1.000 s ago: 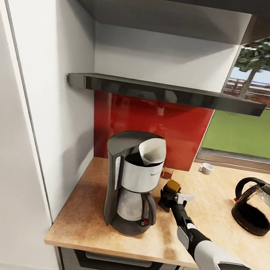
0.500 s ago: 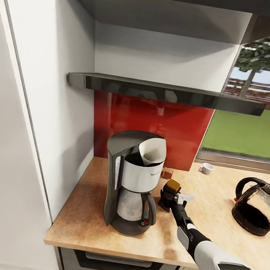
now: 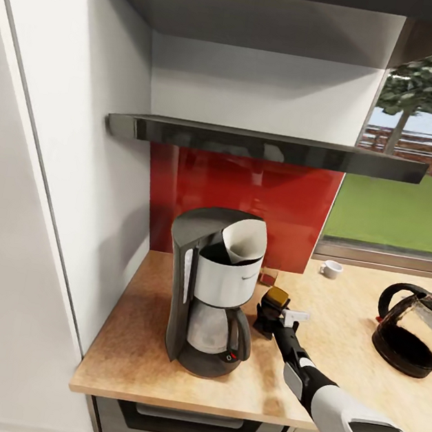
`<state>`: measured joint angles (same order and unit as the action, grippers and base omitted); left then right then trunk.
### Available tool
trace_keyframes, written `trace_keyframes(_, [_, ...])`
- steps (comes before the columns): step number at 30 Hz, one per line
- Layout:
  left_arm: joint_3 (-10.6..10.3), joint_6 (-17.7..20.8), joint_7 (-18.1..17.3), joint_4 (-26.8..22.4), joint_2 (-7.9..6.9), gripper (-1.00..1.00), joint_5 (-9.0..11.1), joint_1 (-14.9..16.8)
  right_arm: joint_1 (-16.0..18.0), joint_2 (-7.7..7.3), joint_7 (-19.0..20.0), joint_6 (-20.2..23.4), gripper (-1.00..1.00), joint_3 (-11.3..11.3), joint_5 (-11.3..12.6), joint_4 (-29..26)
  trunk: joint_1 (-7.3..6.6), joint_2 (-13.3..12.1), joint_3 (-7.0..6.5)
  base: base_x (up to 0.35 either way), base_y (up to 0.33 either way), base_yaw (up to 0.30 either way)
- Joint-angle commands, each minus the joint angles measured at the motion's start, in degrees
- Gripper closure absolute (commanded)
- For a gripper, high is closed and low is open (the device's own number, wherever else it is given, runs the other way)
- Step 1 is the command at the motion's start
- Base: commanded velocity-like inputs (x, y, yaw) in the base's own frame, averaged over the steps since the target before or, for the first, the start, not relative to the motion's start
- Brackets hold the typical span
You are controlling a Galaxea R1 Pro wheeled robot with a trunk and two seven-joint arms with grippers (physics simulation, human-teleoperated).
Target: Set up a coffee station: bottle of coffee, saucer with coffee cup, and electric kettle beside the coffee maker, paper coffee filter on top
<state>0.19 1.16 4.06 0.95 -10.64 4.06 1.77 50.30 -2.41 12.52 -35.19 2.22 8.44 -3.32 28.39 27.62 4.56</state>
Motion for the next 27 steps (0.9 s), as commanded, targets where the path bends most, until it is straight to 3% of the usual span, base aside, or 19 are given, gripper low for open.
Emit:
trace_keyframes(1, [0.0,0.1,0.1,0.1,0.0,-1.0,0.4,0.1,0.1,0.0,0.4,-0.1,-1.0,0.2,0.6,0.1,0.03,0.1,0.11,0.0,0.0,0.0])
trace_keyframes(27, [-0.2,0.1,0.0,0.0,0.12,-1.0,0.3,0.1,0.0,0.04,0.4,-0.1,-1.0,0.2,0.6,0.1,0.03,0.1,0.11,-0.03,-0.002,0.0])
